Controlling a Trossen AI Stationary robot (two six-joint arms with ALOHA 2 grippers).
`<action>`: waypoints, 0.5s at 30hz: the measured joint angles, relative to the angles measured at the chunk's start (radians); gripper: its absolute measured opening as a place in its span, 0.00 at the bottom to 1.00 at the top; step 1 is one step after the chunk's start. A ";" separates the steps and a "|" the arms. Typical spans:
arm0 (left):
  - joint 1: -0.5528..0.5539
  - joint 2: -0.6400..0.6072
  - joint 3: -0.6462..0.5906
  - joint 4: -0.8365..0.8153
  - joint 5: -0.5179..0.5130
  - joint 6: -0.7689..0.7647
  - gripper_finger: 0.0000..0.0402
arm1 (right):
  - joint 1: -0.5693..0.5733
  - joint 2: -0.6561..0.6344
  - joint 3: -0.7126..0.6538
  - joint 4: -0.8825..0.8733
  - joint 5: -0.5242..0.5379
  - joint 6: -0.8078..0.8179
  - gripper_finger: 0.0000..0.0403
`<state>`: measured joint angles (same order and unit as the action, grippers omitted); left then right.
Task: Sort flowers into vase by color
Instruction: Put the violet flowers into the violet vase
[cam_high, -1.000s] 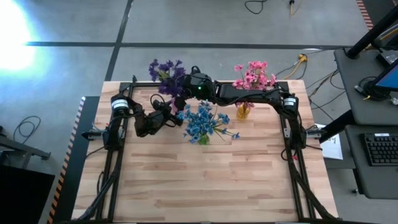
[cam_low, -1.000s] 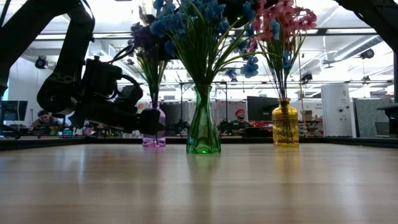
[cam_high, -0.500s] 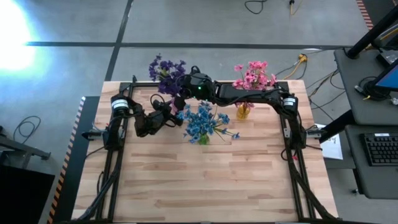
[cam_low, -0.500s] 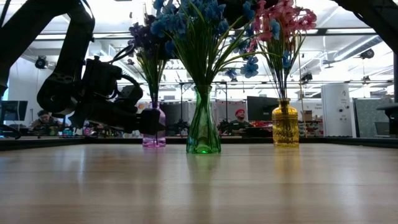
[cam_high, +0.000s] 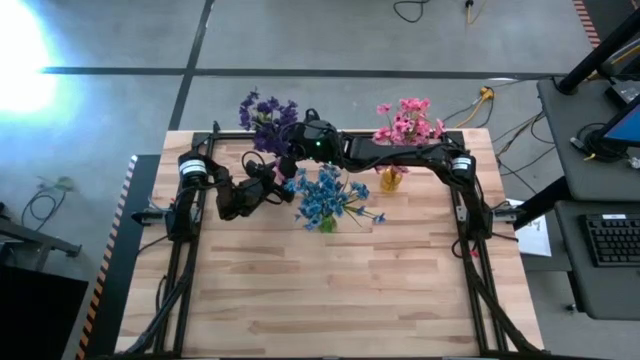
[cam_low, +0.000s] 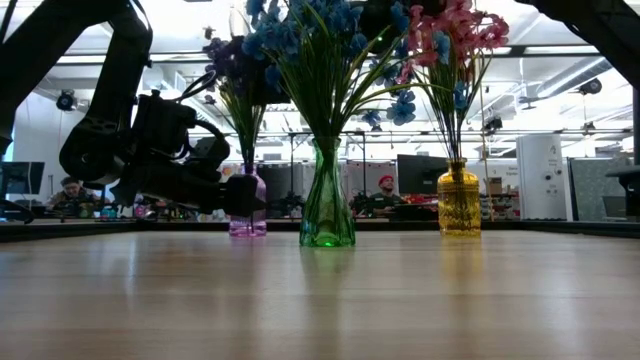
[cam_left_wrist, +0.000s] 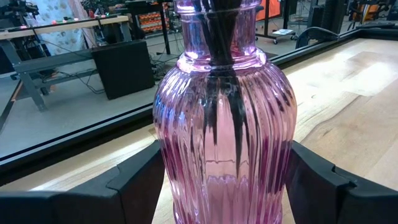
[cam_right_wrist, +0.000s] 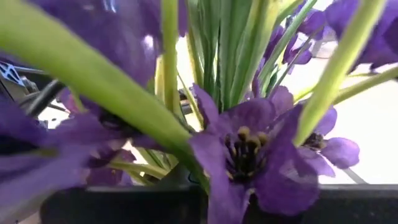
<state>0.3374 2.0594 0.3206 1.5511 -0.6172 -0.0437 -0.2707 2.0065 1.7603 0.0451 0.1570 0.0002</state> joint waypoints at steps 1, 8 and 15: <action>0.000 0.000 0.000 0.000 0.000 0.000 0.66 | 0.000 0.002 0.000 0.001 0.000 0.000 0.03; 0.000 0.000 0.000 -0.002 0.000 0.000 0.66 | 0.000 0.016 0.000 -0.002 0.000 0.000 0.03; 0.000 0.000 0.000 -0.003 0.000 0.000 0.66 | 0.000 0.036 0.001 -0.003 0.000 0.004 0.03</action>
<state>0.3374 2.0594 0.3206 1.5482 -0.6174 -0.0441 -0.2707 2.0423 1.7611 0.0423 0.1574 0.0040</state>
